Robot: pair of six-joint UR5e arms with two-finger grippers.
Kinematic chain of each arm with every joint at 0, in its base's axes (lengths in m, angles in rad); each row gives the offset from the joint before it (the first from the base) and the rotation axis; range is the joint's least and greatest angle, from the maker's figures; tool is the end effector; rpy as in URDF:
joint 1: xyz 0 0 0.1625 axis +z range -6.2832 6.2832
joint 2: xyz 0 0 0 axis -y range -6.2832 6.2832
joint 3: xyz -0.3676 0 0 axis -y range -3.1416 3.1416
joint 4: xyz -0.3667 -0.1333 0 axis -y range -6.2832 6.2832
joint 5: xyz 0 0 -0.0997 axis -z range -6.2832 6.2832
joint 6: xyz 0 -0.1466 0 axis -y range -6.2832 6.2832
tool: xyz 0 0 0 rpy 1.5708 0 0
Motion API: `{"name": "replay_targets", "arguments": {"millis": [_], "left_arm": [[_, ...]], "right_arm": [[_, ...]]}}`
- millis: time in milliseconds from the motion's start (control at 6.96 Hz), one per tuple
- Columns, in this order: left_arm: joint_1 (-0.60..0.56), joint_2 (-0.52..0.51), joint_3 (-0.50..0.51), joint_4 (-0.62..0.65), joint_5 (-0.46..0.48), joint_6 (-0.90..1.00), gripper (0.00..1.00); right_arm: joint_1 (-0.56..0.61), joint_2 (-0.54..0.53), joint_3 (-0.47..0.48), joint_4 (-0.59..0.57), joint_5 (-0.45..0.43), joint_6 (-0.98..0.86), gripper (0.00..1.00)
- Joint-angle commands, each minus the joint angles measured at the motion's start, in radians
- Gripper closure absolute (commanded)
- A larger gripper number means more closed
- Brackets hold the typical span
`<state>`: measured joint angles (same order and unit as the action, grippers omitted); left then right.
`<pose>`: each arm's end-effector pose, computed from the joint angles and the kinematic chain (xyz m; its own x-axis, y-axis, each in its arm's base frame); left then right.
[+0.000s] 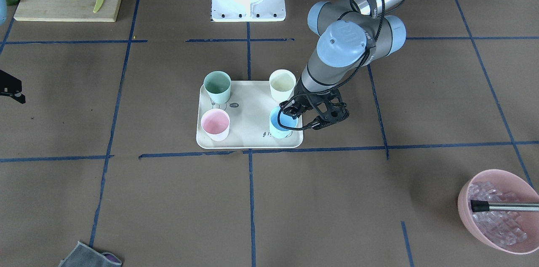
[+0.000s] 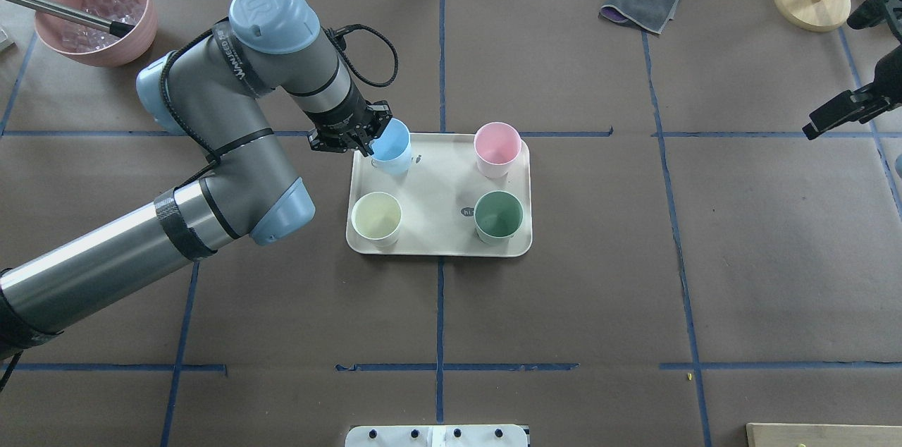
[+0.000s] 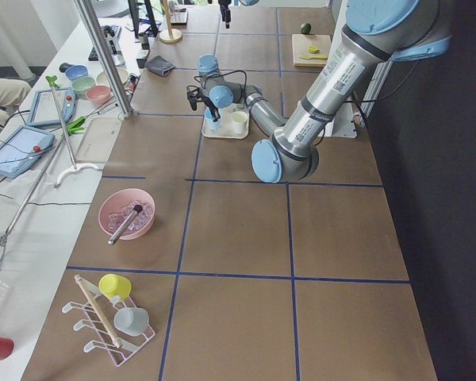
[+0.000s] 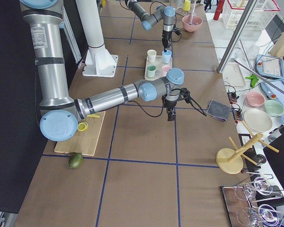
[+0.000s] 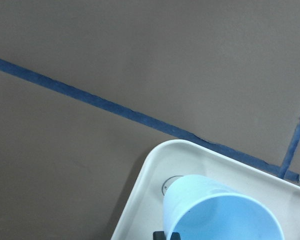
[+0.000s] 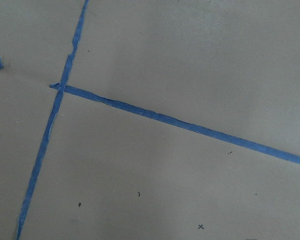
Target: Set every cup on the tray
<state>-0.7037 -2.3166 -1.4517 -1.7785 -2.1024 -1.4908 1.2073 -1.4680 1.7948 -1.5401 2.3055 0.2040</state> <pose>0.5009 -0.5025 0.2285 0.5321 -0.3612 -0.7657 0.2296 0.9321 -0.2802 -0.1509 -0.4952 0.4775 0.6650 -0.2957 0.6859 0.2025 0.9553 0.2155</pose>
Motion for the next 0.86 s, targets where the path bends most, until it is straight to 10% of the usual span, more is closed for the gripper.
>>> {"name": "replay_targets", "arguments": {"millis": [0,144,719], "left_arm": [[0.009,-0.009,0.01,0.002,0.013,-0.006,0.45],[0.009,-0.006,0.005,0.001,0.015,-0.003,0.08],[-0.046,0.157,-0.302,0.288,-0.011,0.238,0.01]], "right_arm": [[0.0,0.0,-0.002,0.0,0.0,0.0,0.0],[0.0,0.0,-0.005,0.0,0.0,0.0,0.0],[0.0,-0.014,0.0,0.002,0.0,-0.008,0.0]]}}
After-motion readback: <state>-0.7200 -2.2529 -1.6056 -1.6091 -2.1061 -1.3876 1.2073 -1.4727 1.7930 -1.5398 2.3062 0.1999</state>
